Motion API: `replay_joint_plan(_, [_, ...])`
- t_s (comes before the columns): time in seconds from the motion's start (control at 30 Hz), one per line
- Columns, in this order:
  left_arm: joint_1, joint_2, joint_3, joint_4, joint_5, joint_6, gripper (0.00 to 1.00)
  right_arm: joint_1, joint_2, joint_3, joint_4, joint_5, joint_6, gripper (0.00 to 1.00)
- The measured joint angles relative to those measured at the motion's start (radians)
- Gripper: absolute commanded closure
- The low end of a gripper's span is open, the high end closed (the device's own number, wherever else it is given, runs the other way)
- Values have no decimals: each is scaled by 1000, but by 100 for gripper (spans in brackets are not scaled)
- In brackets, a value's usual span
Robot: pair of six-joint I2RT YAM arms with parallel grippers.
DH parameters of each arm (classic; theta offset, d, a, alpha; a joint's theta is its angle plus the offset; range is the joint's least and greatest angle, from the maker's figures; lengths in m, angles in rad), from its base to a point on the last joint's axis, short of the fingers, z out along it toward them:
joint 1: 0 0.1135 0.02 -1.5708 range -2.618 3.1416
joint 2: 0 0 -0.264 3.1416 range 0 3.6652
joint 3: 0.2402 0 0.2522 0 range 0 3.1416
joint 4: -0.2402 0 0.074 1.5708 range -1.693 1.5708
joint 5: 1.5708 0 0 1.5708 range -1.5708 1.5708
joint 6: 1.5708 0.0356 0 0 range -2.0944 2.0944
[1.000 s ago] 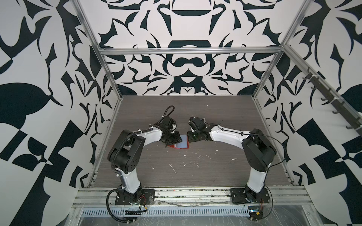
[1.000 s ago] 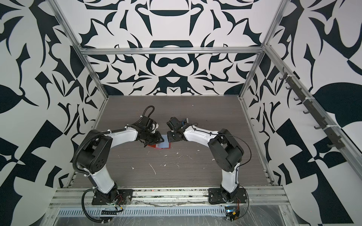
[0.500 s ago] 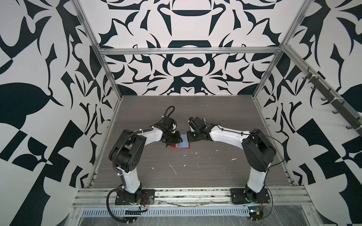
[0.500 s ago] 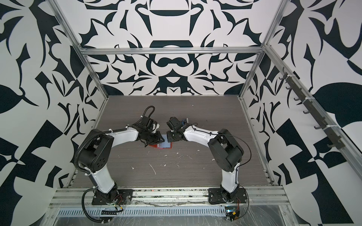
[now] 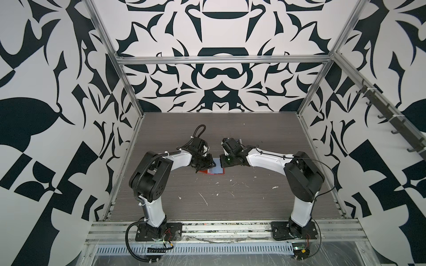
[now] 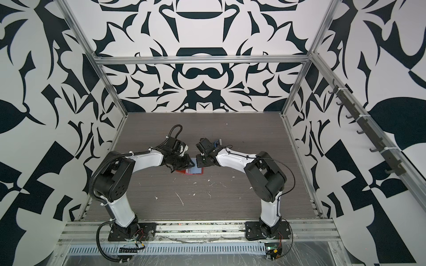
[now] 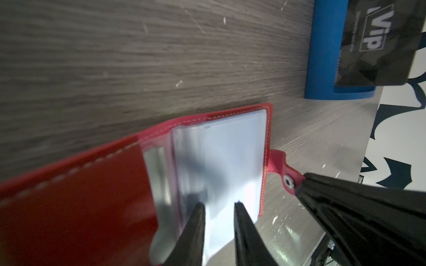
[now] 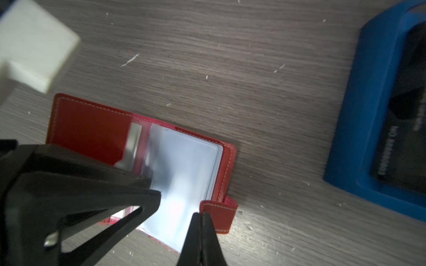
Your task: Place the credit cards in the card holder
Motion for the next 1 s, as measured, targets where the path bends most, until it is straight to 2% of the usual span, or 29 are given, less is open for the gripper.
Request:
replay_joint_plan(0.17, [0, 14, 0, 12, 7, -5, 96, 0, 4, -7, 8, -3, 5, 100])
replay_joint_plan(0.23, [0, 14, 0, 14, 8, -10, 100, 0, 4, -11, 9, -2, 8, 100])
replay_joint_plan(0.4, [0, 13, -1, 14, 6, -7, 100, 0, 3, -17, 4, 22, 10, 100])
replay_joint_plan(0.63, [0, -44, -23, 13, -24, -7, 100, 0, -32, -23, -49, 126, 4, 100])
replay_joint_plan(0.9, [0, -88, -31, 18, -47, -7, 100, 0, -77, -27, -95, 211, -11, 81])
replay_joint_plan(0.97, [0, -88, -38, 18, -51, -8, 100, 0, -88, -34, -98, 219, -16, 81])
replay_joint_plan(1.0, [0, -88, -40, 17, -53, -9, 100, 0, -93, -36, -99, 223, -16, 85])
